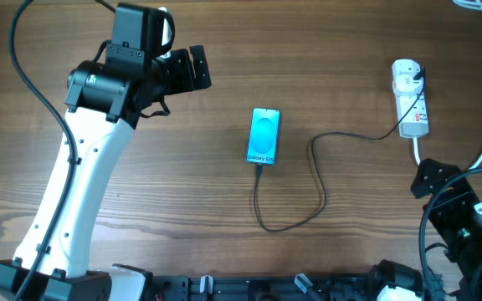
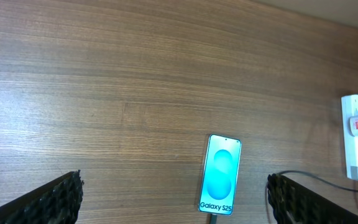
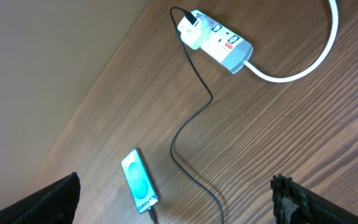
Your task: Plug charger to phone and switch on socket
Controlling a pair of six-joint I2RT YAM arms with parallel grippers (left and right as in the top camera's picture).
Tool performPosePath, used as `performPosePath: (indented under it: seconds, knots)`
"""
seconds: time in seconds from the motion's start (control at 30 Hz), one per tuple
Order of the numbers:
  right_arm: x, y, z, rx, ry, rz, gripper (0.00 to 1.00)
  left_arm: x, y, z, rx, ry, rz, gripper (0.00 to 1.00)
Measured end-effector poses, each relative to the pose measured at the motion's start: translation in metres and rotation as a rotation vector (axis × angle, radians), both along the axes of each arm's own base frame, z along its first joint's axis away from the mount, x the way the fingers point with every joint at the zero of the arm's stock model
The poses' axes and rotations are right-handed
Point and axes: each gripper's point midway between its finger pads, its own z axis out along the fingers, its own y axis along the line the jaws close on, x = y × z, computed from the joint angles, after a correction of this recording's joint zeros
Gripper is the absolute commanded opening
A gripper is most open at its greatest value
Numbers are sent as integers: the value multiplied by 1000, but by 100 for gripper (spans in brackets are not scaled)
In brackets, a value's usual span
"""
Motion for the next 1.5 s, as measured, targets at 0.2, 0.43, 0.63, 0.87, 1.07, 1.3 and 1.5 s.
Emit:
performPosePath:
  seconds: [0.2,0.43,0.63,0.87,1.07,1.3,1.5]
  knots:
    - [-2,-2,-2,6,11,-23,100,0,0,0,0,0,0,100]
    - [-3,-7,-4,-108,35,39,100,0,0,0,0,0,0,100]
    - [8,11,21,-378,-104,310,100,0,0,0,0,0,0,100]
    - [17,49,19,-536,-396,536,100,0,0,0,0,0,0,100]
    - [33,71,-34,-675,-522,694,100,0,0,0,0,0,0,100]
    - [51,73,-49,-788,-710,658,100,0,0,0,0,0,0,100]
    - [62,73,-53,-826,-793,628,100,0,0,0,0,0,0,100]
